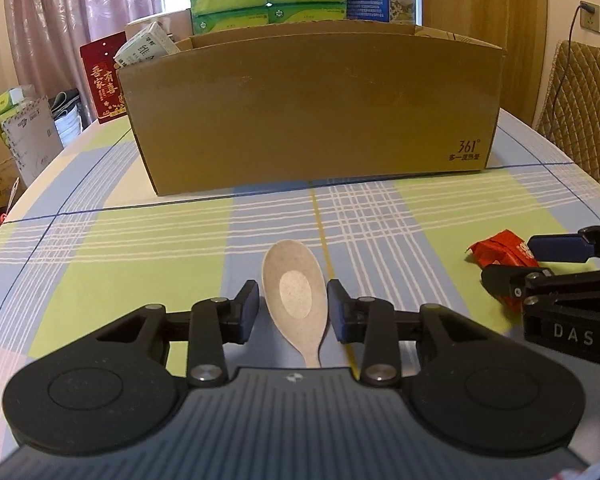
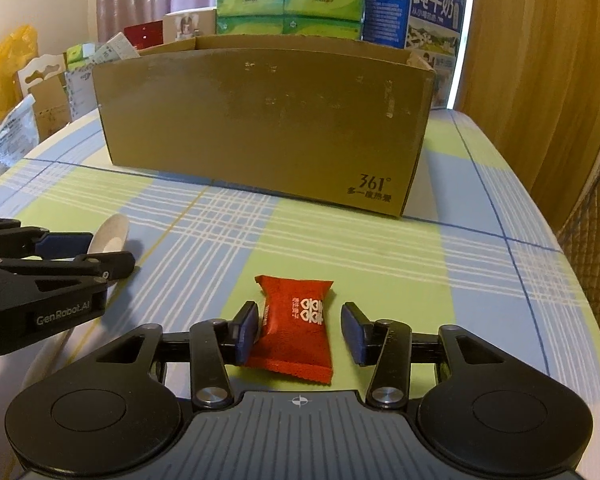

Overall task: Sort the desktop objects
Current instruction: 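Grasp the wooden spoon by its handle with the left tool, then carry the wooden spoon and red candy packet over the cardboard box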

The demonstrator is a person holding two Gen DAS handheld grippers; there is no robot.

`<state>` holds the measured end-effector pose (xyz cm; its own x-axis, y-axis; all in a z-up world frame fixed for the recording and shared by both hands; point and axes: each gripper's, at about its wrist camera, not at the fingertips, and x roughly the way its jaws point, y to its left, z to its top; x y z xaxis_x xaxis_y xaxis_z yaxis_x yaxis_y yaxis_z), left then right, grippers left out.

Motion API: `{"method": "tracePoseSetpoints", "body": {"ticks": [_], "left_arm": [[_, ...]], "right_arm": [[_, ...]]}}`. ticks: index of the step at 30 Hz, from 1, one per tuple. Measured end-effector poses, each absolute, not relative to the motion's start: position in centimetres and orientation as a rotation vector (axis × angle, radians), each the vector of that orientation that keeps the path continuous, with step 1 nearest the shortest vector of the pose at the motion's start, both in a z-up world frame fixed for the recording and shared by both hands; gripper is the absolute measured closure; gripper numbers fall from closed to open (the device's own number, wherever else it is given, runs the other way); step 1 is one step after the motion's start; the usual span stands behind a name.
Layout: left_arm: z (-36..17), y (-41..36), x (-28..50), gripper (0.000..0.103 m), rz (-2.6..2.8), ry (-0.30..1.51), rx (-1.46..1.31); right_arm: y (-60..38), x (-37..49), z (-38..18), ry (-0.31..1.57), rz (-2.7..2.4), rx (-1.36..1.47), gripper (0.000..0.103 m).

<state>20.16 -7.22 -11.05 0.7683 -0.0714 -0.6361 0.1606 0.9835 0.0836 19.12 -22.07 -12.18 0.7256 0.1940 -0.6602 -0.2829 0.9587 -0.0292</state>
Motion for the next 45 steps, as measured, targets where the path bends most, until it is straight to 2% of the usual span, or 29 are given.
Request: {"method": "tracePoseSetpoints", "body": {"ticks": [13, 15, 16, 20, 35, 45], "left_arm": [[-11.0, -6.9, 20.5, 0.075, -0.137, 0.696, 0.105], [-11.0, -6.9, 20.5, 0.075, -0.147, 0.695, 0.107], [-11.0, -6.9, 20.6, 0.075, -0.151, 0.696, 0.104], [-10.9, -6.8, 20.6, 0.075, -0.163, 0.699, 0.096], [-8.7, -6.9, 19.6, 0.075, -0.205, 0.711, 0.060], [-6.5, -6.2, 16.4, 0.075, -0.183, 0.739, 0.013]], "right_arm": [[-22.0, 19.2, -12.2, 0.724, 0.255, -0.108, 0.061], [-21.9, 19.2, -12.2, 0.726, 0.264, -0.106, 0.067], [-21.8, 19.2, -12.1, 0.726, 0.269, -0.111, 0.073], [-21.7, 19.0, -11.9, 0.722, 0.266, -0.101, 0.080], [-23.2, 18.0, -9.6, 0.685, 0.209, -0.049, 0.080], [-23.6, 13.8, -7.0, 0.687, 0.182, -0.003, 0.080]]}}
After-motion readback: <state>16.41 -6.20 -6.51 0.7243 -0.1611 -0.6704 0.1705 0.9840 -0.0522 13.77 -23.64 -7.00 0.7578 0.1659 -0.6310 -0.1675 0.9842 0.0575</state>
